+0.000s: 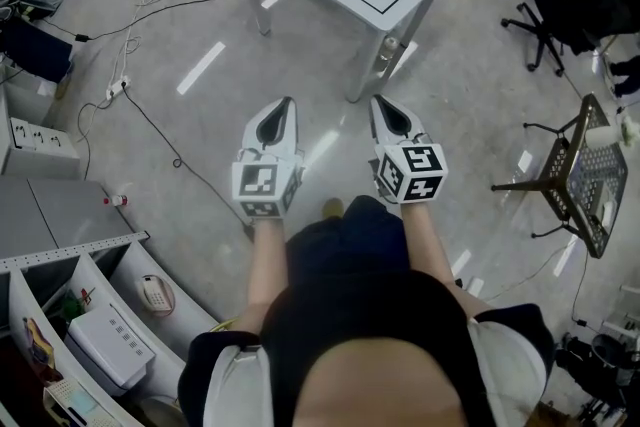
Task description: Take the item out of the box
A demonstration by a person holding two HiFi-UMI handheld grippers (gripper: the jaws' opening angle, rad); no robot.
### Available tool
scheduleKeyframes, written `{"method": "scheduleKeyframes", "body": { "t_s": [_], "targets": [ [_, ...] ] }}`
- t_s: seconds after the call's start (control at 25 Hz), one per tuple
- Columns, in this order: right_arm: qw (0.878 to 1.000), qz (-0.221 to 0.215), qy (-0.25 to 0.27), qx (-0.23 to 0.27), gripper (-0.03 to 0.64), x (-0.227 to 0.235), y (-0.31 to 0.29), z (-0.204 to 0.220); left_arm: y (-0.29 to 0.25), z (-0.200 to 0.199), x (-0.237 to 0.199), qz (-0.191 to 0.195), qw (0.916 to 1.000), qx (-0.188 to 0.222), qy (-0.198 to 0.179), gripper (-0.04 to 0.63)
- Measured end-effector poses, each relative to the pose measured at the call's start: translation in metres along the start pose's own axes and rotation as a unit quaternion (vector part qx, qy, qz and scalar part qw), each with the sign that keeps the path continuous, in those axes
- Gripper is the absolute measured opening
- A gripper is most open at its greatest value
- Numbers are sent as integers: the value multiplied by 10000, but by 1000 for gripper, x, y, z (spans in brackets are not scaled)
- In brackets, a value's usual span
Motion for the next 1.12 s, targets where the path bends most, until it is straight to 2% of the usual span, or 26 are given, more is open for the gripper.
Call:
{"method": "scheduleKeyframes", "body": {
  "t_s": [0.64, 1.12],
  "targets": [
    [9999, 18, -18, -119, 2, -4, 2, 7, 5, 8, -1, 2, 9999, -59, 98, 9],
    [9997, -143, -67, -173, 2, 11, -31, 6, -22, 11, -12, -134, 9998, -95, 87, 9]
  ]
}}
Point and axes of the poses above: the fingertips, and each gripper's own axes: y backward along the fingers, x to its right, z out of its underside, the point moved 8 cm from there along y, backward along the fingers, and after that the axes turned 7 degrees about x, right-handed, at the moved point
